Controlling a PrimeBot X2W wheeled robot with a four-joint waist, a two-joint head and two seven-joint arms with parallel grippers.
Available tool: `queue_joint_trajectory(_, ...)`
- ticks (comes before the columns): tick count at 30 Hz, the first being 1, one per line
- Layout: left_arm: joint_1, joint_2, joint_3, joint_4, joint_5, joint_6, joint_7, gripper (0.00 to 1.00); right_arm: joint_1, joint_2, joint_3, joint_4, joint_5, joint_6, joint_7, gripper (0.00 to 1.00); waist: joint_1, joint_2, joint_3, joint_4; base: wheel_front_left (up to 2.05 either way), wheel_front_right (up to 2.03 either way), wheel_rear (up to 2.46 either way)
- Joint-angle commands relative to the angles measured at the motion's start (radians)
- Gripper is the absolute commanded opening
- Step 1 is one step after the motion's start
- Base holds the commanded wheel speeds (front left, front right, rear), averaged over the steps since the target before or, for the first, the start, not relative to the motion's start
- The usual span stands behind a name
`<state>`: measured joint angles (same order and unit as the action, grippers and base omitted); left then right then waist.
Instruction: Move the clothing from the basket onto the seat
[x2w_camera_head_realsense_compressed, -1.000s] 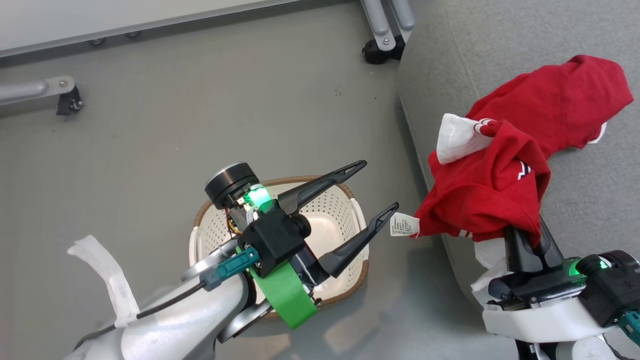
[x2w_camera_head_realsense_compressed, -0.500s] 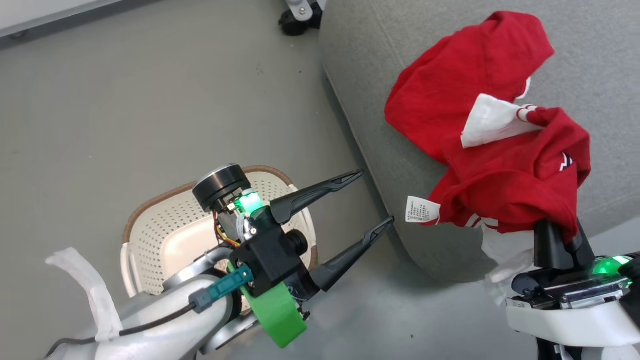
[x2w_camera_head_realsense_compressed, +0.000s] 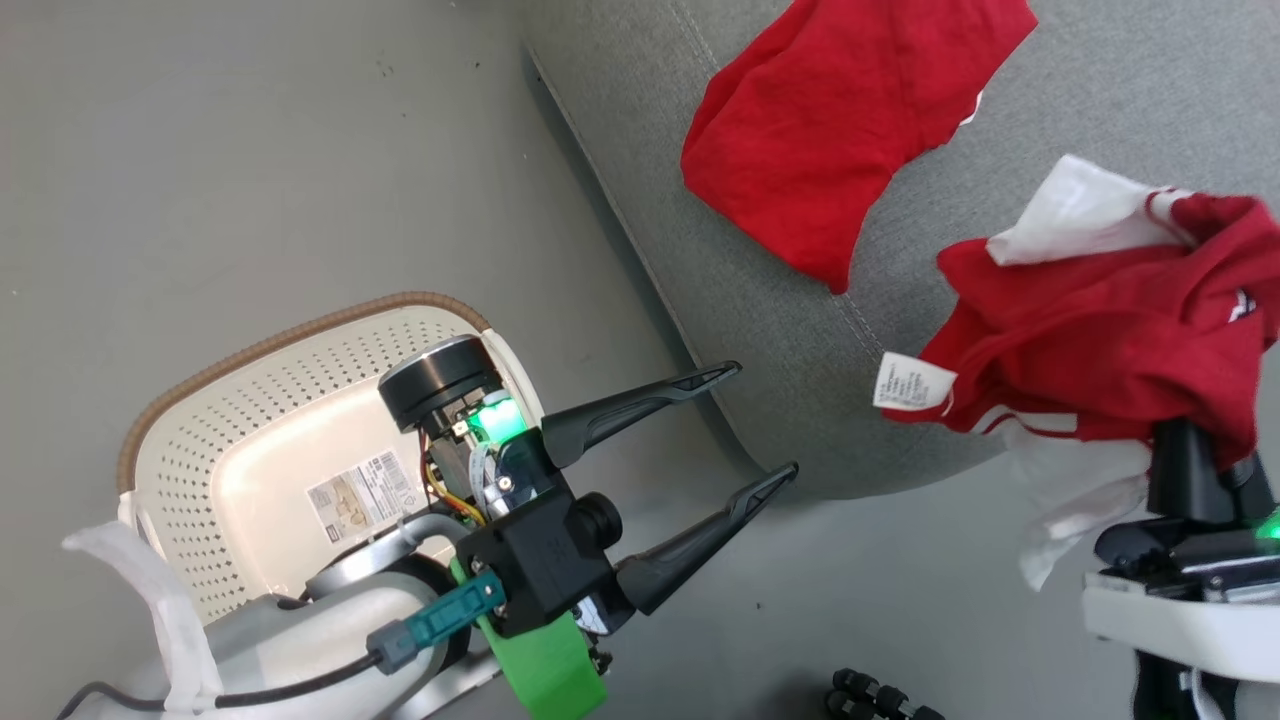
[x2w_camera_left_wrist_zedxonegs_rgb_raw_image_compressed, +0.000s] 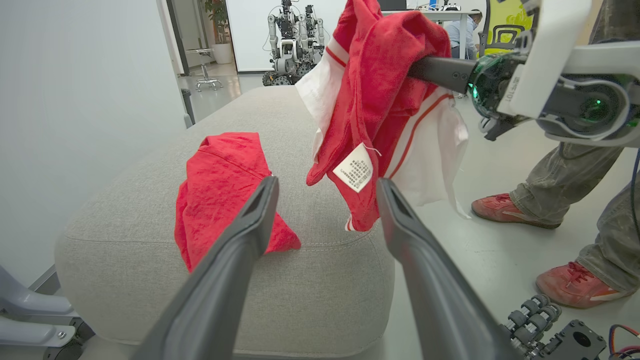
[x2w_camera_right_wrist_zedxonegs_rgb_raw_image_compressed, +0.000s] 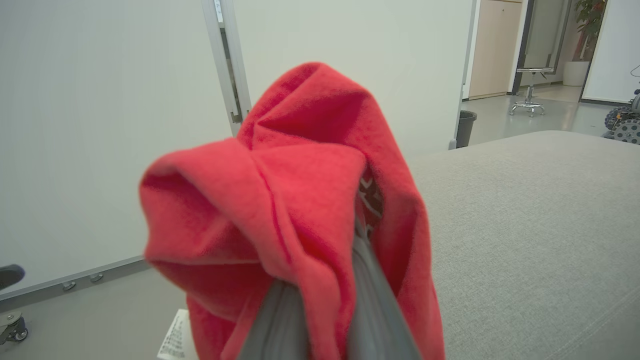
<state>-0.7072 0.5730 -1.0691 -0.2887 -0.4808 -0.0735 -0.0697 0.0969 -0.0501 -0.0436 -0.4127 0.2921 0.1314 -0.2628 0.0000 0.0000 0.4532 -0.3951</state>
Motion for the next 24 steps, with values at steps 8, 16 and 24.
queue_joint_trajectory(8, -0.052, 0.035, 0.000, -0.050, 0.012, -0.022, -0.011, 1.00, -0.238, -0.001, -0.138, -0.022, -0.020, -0.001, -0.003, 0.00, 0.0000, 0.0000, 0.154, 0.098, 0.00, 0.00, 0.00)
queue_joint_trajectory(16, -0.092, 0.055, -0.006, -0.043, 0.003, -0.042, -0.070, 1.00, -0.526, -0.001, -0.317, 0.075, -0.123, -0.001, -0.003, 0.00, 0.0000, 0.0000, 0.249, 0.209, 0.00, 0.00, 0.00)
queue_joint_trajectory(24, -0.116, 0.053, -0.018, -0.009, -0.014, -0.051, -0.131, 1.00, -0.698, -0.002, -0.481, 0.169, -0.242, -0.001, 0.014, 0.00, 0.0000, 0.0000, 0.298, 0.292, 0.00, 0.00, 0.00)
